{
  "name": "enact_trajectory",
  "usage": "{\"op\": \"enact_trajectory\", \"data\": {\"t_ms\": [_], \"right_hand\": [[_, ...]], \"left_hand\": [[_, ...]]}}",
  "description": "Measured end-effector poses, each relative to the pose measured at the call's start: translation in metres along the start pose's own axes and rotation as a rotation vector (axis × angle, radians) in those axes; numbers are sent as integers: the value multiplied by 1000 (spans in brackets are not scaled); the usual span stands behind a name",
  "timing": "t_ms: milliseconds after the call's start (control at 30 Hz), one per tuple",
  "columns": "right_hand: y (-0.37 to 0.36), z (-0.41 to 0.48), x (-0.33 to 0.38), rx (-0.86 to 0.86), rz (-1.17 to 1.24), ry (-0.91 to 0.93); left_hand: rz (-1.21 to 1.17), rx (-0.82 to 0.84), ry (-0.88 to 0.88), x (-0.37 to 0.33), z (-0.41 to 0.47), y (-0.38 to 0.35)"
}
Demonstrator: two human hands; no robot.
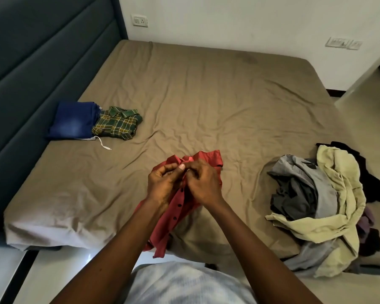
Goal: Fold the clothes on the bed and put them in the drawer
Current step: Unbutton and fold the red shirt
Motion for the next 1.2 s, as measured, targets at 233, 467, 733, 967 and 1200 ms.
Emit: {"op": "enact_trajectory", "data": {"t_ms": [233,467,733,967,1200], "right_hand": [[-12,8,-14,54,397,-252],[-16,10,-4,108,419,-205],[-19,14,35,228,464,-102],[10,54,80,-97,333,25],[38,97,123,-213,-6,148]], "left_hand": [[87,85,-57,-22,-8,3],[265,162,-217,-40,-2,13],[84,159,-198,-71,-5,1],[278,455,-221,-145,7,-31],[728,590,-335,-198,23,-17]]}}
Point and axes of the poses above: each hand's wrist, its own z-axis towards the middle knuckle, its own y-axis out of the back of the hand, x = y × z, the point moved 7 cm from there along z, towards the middle knuckle, and after that the axes turned 3 degrees about -x, right-handed, at the moved point
